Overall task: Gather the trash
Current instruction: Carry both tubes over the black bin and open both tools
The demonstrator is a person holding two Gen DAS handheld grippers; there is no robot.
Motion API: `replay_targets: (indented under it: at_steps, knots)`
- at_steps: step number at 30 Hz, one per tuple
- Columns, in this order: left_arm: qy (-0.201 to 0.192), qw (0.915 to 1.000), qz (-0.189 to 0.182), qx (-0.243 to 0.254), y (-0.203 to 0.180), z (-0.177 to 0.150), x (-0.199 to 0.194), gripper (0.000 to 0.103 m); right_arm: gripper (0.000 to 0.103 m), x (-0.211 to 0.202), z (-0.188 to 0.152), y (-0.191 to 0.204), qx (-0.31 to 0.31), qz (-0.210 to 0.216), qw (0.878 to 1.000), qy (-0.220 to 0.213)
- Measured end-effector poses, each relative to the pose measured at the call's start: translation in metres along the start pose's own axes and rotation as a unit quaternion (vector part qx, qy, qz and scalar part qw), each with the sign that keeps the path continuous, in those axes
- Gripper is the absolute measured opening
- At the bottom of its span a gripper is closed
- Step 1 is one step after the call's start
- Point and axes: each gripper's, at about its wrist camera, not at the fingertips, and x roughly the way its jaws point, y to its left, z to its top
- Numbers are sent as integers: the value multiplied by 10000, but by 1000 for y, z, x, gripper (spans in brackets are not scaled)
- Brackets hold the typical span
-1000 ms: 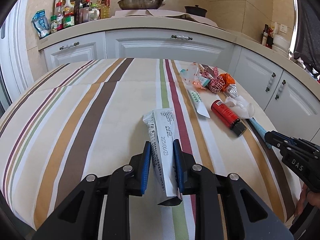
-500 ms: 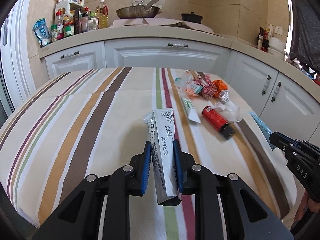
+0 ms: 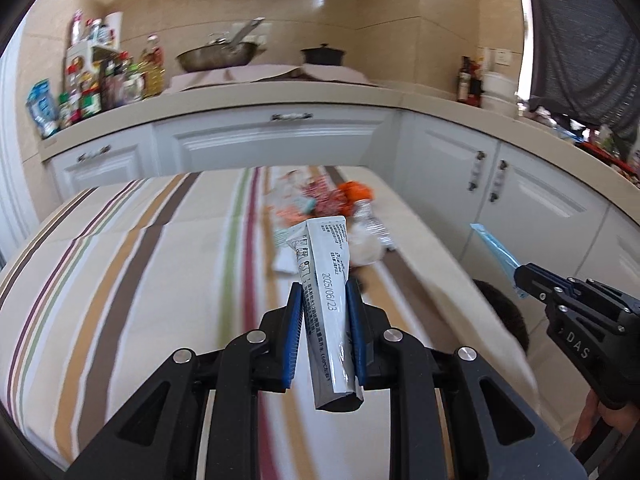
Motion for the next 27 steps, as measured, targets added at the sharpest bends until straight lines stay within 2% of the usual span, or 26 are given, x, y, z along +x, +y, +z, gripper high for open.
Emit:
replay_targets:
  at_steps: [12,27]
  knots:
    - [-87,9965,-582,590,-78,10,17,22,8,-12,-8,-63,427,-566,9974,-97]
    - [42,9925,-831,897,-155,15,57,22,8,2,-14,-124,723,-823,9939,-89]
